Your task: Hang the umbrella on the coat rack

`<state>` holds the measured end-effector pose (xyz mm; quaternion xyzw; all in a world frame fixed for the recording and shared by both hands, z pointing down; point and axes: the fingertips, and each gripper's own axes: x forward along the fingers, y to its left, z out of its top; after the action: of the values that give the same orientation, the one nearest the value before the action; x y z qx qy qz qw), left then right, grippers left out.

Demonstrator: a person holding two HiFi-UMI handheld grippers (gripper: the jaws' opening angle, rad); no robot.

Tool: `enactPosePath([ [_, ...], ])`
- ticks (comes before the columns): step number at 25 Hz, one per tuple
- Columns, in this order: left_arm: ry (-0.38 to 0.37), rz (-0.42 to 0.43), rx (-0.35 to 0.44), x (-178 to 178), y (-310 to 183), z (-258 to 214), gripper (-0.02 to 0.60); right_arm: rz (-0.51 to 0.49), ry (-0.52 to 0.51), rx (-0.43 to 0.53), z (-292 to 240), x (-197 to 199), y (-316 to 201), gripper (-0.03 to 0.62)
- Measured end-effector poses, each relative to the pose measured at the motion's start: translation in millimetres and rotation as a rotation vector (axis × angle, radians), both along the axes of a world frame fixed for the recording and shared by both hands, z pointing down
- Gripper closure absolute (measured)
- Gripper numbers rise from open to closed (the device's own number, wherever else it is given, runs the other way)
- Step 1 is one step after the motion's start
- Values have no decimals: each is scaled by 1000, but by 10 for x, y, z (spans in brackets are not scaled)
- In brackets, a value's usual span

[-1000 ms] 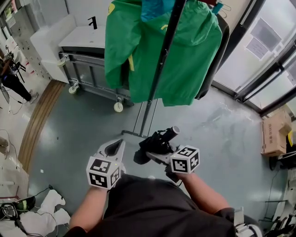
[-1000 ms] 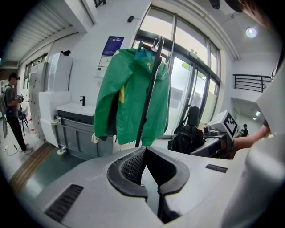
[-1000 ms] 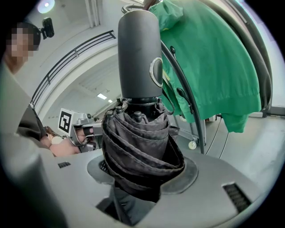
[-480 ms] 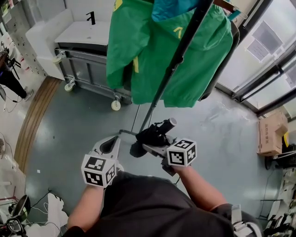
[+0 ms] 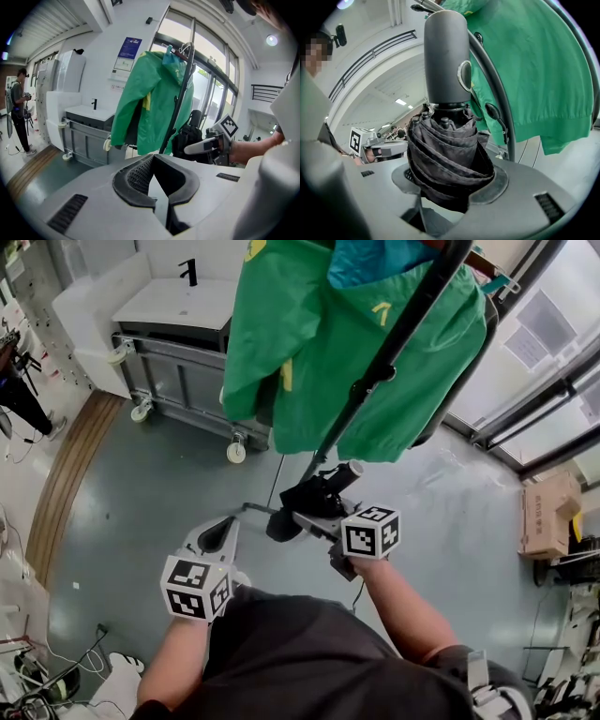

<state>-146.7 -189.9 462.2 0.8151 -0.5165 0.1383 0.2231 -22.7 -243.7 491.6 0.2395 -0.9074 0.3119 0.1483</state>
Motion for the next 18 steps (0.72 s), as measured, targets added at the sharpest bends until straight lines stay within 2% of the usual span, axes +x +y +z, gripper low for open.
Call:
enactPosePath([
  [18,6,28,-18,-163,-52,41,566,62,42,-33,143,-28,-410,365],
])
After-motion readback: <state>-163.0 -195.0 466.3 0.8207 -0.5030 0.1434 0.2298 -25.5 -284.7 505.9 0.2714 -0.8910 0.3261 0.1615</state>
